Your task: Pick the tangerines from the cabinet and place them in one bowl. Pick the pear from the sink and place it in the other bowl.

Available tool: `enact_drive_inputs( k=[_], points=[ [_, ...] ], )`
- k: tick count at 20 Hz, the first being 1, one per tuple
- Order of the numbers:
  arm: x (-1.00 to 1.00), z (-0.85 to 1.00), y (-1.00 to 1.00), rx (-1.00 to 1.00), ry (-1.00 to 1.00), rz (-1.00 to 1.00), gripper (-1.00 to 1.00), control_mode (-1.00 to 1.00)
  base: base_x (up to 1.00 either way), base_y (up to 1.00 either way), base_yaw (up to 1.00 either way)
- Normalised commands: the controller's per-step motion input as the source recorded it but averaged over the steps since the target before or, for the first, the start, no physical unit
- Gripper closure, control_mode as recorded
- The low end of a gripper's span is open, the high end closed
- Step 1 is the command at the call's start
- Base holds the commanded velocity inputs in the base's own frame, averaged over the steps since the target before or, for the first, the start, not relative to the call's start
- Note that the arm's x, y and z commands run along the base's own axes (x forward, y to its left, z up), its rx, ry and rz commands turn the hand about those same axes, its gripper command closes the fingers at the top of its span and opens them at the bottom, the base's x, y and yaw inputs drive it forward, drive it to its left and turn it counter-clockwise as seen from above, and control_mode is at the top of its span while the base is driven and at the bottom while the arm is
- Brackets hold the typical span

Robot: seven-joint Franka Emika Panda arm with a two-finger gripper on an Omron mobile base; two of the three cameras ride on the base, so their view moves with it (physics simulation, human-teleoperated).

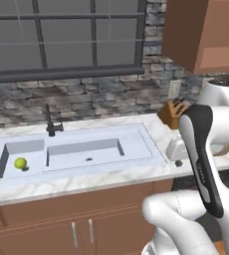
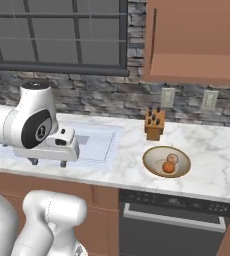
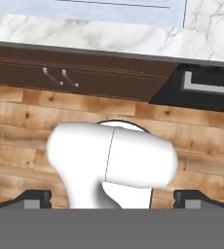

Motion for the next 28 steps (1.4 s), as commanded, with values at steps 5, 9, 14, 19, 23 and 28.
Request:
enact_drive_inputs(
  k=[5,9,14,19,23,28],
  points=[
    [0.00,0.00,0.00,0.00,0.00,0.00,-1.00,1.00,-0.17,0.72,0.00],
    [0.00,0.00,0.00,0.00,0.00,0.00,-1.00,1.00,0.00,0.79,0.00],
    [0.00,0.00,0.00,0.00,0.00,0.00,-1.00,1.00,0.00,0.81,0.00],
    [0.00,0.00,0.00,0.00,0.00,0.00,-1.00,1.00,0.00,0.75,0.00],
    [0.00,0.00,0.00,0.00,0.00,0.00,-1.00,1.00,0.07,0.62,0.00],
    [0.00,0.00,0.00,0.00,0.00,0.00,-1.00,1.00,0.12,0.54,0.00]
  ],
)
